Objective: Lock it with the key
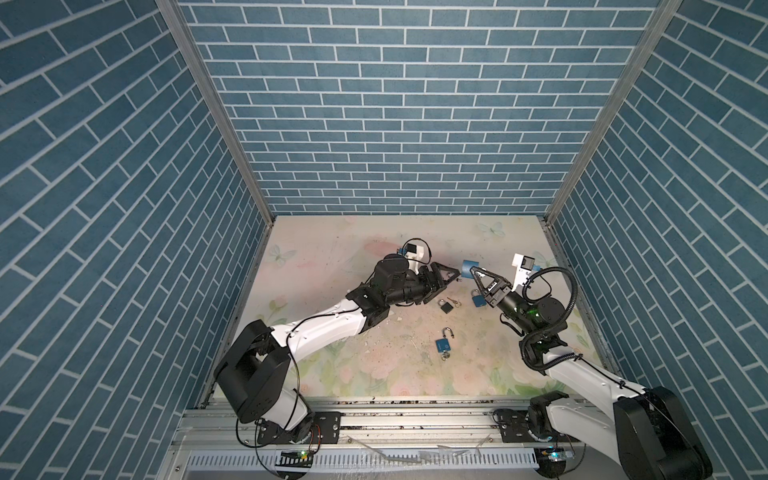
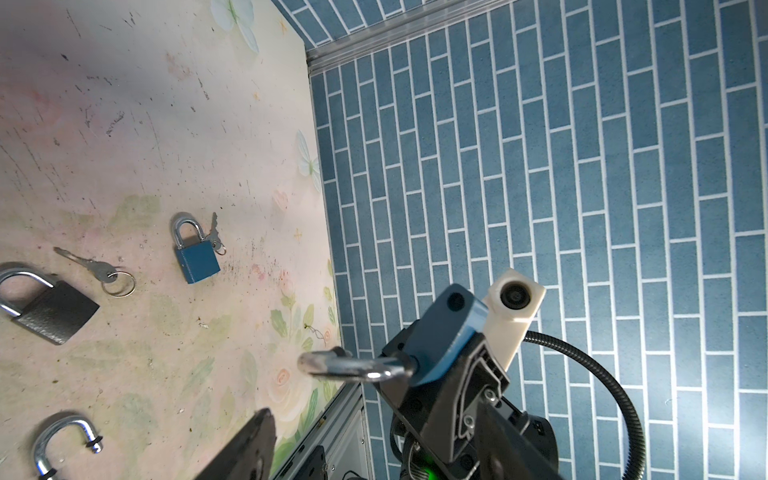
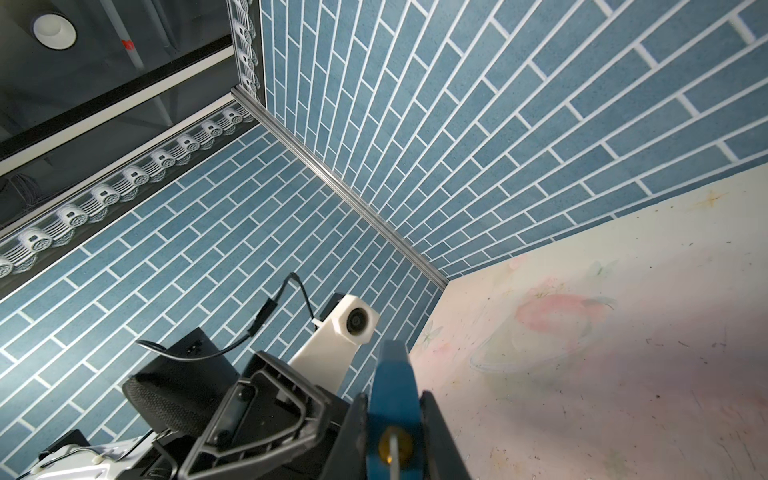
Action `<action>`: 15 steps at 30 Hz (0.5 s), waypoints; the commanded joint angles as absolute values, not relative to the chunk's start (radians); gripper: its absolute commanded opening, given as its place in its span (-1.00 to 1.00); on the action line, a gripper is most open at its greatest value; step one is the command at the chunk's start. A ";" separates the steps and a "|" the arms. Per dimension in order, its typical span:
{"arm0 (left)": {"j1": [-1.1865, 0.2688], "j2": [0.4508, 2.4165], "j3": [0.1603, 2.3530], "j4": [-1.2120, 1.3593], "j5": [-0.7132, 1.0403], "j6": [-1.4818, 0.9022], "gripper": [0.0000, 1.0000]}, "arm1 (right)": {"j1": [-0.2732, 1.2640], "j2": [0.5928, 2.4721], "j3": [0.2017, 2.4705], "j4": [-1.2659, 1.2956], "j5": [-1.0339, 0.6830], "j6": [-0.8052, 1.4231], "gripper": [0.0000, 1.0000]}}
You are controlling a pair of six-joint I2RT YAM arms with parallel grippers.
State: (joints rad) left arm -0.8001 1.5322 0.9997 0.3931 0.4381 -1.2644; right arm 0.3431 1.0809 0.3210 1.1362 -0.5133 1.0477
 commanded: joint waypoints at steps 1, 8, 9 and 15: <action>-0.804 1.553 1.033 0.447 0.438 -1.267 0.51 | 0.354 1.082 0.377 1.241 -0.530 1.083 -1.00; -0.804 1.568 1.061 0.472 0.440 -1.274 0.47 | 0.370 1.101 0.361 1.262 -0.523 1.085 -1.00; -0.804 1.568 1.062 0.473 0.438 -1.276 0.45 | 0.372 1.105 0.359 1.268 -0.523 1.085 -1.00; -0.802 1.566 1.066 0.479 0.437 -1.282 0.42 | 0.376 1.117 0.360 1.283 -0.529 1.093 -1.00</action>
